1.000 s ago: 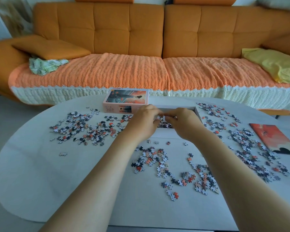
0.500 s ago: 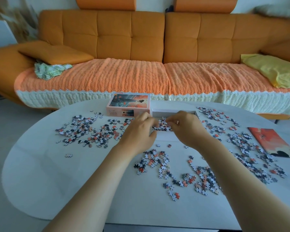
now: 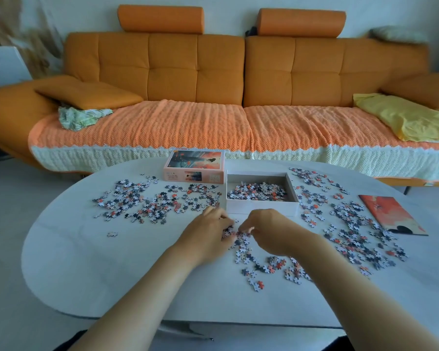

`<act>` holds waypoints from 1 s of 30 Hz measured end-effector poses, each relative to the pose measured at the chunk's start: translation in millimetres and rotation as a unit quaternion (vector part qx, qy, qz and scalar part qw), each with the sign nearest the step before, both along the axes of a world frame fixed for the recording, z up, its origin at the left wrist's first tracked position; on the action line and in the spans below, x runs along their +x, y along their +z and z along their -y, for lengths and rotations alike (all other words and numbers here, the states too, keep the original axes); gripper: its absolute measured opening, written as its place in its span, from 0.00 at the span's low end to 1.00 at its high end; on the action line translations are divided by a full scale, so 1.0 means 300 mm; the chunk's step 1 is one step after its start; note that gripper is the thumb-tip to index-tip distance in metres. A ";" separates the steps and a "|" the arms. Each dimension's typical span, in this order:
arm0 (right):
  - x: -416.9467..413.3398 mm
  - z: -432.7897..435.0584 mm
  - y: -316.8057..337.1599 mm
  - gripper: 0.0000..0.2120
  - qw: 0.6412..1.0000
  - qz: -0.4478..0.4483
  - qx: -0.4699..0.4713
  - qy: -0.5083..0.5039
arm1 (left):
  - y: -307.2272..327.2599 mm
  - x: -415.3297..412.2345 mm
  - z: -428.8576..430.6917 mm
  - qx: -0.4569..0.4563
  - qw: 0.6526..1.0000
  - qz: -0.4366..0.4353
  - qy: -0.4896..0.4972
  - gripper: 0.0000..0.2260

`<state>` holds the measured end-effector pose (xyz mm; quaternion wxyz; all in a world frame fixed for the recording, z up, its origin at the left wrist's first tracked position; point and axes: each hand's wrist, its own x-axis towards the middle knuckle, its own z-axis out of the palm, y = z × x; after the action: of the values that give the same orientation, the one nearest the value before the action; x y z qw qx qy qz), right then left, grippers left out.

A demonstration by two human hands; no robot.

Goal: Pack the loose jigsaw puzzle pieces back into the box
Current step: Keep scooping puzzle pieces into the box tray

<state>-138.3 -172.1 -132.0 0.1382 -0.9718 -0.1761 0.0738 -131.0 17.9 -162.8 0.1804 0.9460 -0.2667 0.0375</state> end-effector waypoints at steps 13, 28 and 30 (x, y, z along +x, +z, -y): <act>-0.125 0.088 -0.039 0.21 0.997 0.008 0.028 -0.076 | 0.002 -0.093 0.071 0.034 0.992 -0.099 -0.073 0.49; -0.210 0.070 -0.140 0.27 0.993 0.035 0.023 -0.113 | -0.024 -0.104 0.098 -0.061 0.994 -0.045 -0.084 0.31; -0.182 0.020 -0.141 0.27 0.992 0.044 0.066 -0.100 | -0.020 -0.100 0.079 -0.079 0.993 -0.042 -0.080 0.29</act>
<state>-193.1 -178.0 -174.2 0.2013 -0.9756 -0.0880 0.0049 -161.1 -5.7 -168.7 0.2678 0.9051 -0.3303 0.0036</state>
